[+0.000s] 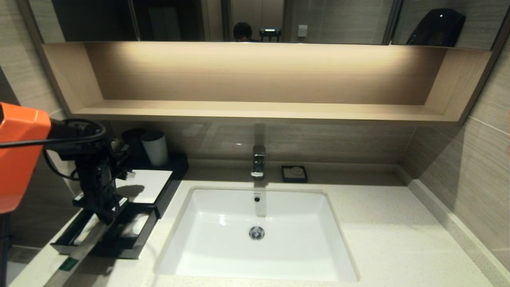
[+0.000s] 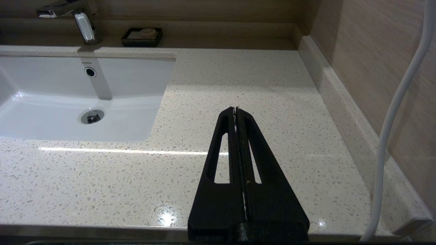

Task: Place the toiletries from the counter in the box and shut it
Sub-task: Place the bathroom toiletry into the drawer

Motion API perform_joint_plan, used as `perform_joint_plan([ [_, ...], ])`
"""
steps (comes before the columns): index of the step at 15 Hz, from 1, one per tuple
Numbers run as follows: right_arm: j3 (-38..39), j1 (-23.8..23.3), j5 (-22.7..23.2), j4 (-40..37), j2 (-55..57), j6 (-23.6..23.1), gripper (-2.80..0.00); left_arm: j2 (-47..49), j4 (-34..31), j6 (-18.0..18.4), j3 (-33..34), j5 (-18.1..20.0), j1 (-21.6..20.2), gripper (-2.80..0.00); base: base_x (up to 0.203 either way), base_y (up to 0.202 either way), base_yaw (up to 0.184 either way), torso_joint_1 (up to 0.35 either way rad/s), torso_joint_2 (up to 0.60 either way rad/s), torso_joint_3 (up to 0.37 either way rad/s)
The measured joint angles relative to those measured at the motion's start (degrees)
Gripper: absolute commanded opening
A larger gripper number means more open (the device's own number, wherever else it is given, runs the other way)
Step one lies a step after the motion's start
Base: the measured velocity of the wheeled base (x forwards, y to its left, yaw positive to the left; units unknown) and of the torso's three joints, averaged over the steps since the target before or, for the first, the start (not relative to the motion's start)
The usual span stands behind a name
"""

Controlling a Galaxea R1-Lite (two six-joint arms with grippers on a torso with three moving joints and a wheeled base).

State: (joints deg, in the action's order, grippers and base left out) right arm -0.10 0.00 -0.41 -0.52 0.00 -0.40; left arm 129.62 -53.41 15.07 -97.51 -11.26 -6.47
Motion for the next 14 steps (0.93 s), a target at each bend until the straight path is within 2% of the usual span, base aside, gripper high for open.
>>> perform_joint_plan([
  [14, 0.0, 0.0, 0.0, 0.0, 0.0, 0.0, -2.80, 3.1, 2.3, 0.1, -4.0, 0.0, 0.5, -2.80, 0.000, 0.000, 0.000, 0.000, 0.00, 0.000],
])
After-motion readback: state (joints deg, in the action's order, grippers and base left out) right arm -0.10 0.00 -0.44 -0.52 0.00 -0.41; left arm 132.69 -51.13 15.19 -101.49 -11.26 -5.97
